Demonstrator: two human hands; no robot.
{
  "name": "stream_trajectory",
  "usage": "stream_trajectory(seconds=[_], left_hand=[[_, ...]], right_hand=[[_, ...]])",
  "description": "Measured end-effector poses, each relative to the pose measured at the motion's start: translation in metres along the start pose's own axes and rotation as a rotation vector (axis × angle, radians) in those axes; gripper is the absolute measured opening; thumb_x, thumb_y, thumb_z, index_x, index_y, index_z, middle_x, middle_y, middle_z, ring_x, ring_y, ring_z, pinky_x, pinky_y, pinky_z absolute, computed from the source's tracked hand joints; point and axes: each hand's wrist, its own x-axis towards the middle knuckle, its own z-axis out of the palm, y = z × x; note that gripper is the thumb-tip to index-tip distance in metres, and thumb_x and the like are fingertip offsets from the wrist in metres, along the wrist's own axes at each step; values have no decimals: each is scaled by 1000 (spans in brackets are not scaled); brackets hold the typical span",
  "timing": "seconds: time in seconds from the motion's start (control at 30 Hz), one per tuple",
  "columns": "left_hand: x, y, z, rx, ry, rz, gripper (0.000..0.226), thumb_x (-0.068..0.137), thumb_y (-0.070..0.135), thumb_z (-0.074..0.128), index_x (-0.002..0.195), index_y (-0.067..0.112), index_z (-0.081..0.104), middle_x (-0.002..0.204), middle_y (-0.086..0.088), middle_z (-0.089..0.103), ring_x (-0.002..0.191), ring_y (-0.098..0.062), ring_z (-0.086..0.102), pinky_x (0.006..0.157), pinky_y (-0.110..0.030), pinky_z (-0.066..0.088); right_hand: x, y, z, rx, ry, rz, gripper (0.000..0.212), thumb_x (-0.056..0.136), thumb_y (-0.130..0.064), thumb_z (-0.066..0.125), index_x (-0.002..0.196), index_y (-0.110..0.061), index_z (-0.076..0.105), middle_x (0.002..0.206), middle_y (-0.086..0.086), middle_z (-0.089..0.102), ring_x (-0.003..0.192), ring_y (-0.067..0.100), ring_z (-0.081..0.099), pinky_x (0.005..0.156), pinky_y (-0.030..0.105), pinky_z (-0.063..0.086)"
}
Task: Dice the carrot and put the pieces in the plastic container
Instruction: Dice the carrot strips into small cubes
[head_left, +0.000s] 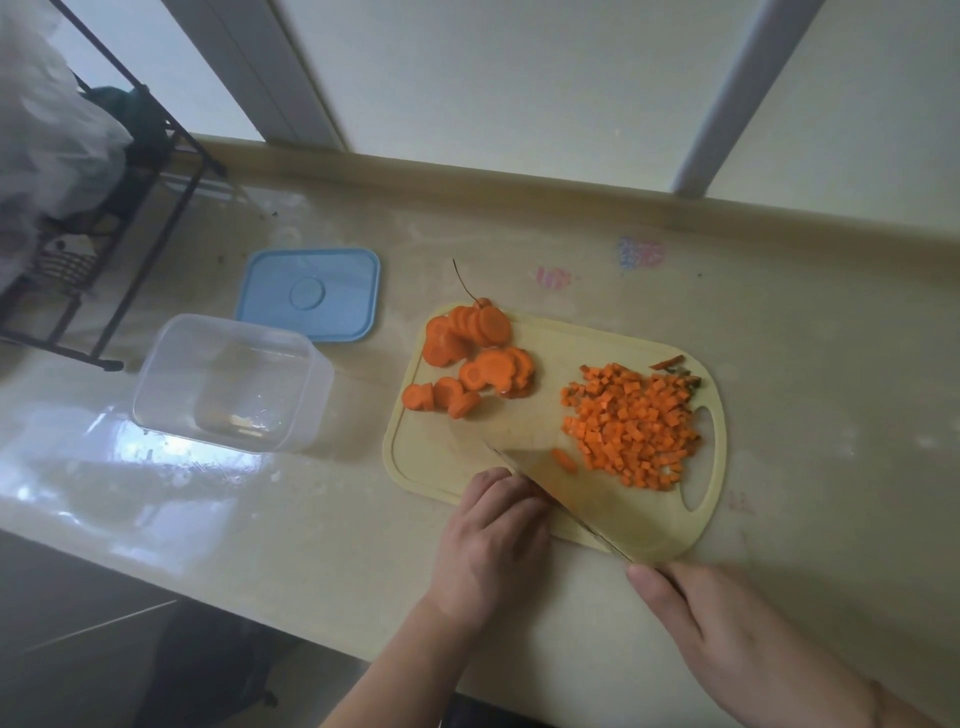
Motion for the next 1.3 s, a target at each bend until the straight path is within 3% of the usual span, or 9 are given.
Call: stream_trajectory(seconds=[0.27, 0.4, 0.6, 0.83, 0.97, 1.17, 1.3], left_hand=[[1, 0, -1, 1, 0, 15, 10, 92, 11, 70, 97, 4, 76, 106, -7, 69, 103, -25, 61, 93, -33, 52], [0, 1, -1, 30, 11, 12, 9, 91, 11, 72, 95, 4, 76, 102, -8, 68, 99, -28, 61, 91, -36, 53], [1, 3, -1, 30, 21, 12, 7, 87, 6, 75, 93, 2, 75, 103, -9, 68, 100, -28, 61, 90, -34, 53], [-3, -3, -2, 21, -6, 53, 13, 93, 13, 68, 95, 3, 76, 107, -9, 71, 101, -27, 61, 92, -33, 52], [-3, -3, -3, 21, -2, 56, 13, 94, 12, 68, 96, 3, 76, 107, -8, 71, 100, -27, 62, 92, -33, 52], [-4, -4, -3, 31, 0, 52, 10, 90, 9, 73, 97, 3, 77, 105, -7, 71, 99, -27, 63, 91, -32, 53], [-1, 0, -3, 41, 23, 56, 5, 89, 7, 74, 92, 3, 76, 98, -8, 69, 94, -27, 61, 91, -29, 51]], right_hand=[[34, -14, 11, -10, 17, -50, 78, 80, -81, 8, 58, -16, 46, 54, 4, 54, 54, 14, 54, 59, 43, 43], [26, 0, 3, 68, 26, -19, 79, 81, -82, 15, 58, -11, 41, 51, 3, 47, 50, 15, 49, 55, 34, 37], [14, -7, 4, 72, 10, -31, 75, 82, -80, 19, 61, -10, 41, 58, 3, 51, 51, 10, 47, 54, 28, 35], [5, -2, 5, 86, -19, -9, 77, 83, -81, 19, 70, -10, 47, 69, 9, 57, 60, 13, 54, 66, 40, 47], [1, 1, 4, 41, -22, 9, 81, 83, -81, 13, 76, -11, 54, 74, 6, 64, 70, 9, 62, 73, 40, 50], [23, -16, 15, -15, 2, -19, 76, 82, -81, 11, 62, -17, 47, 58, 4, 56, 57, 13, 55, 61, 42, 46], [29, -9, 5, 54, 15, -9, 82, 79, -84, 13, 58, -11, 43, 53, 4, 51, 49, 13, 49, 57, 38, 39]])
